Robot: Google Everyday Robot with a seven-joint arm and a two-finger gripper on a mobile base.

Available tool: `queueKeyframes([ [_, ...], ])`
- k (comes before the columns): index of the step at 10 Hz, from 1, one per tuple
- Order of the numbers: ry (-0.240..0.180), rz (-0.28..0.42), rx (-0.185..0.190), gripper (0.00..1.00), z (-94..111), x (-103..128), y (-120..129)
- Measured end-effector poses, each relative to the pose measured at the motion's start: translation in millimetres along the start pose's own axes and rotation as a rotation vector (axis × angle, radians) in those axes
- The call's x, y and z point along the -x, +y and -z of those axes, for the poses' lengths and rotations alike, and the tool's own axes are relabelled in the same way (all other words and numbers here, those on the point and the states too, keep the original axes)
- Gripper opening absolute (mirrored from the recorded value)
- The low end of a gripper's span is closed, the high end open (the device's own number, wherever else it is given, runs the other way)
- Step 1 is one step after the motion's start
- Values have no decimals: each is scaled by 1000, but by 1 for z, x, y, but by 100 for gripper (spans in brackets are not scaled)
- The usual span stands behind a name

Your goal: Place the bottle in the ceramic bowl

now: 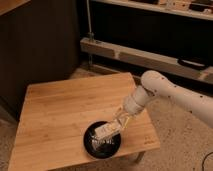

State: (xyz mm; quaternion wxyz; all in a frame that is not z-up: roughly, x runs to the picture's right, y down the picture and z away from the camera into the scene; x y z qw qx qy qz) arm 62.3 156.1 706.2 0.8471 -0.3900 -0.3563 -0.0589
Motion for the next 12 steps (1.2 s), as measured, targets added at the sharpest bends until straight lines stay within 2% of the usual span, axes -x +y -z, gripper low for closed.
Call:
queueKeyframes([
  [1,20,11,13,24,-4,4,0],
  [2,49,5,10,34,-6,5,-2],
  [5,161,-41,10,67,-14,2,-4],
  [6,178,-55,5,74,-14,0,-4],
  [7,192,-73,3,79,-15,-3,-4],
  [9,211,-118,1,80,-19,-6,-6],
  [12,215,-127,0,80,-19,-7,-6],
])
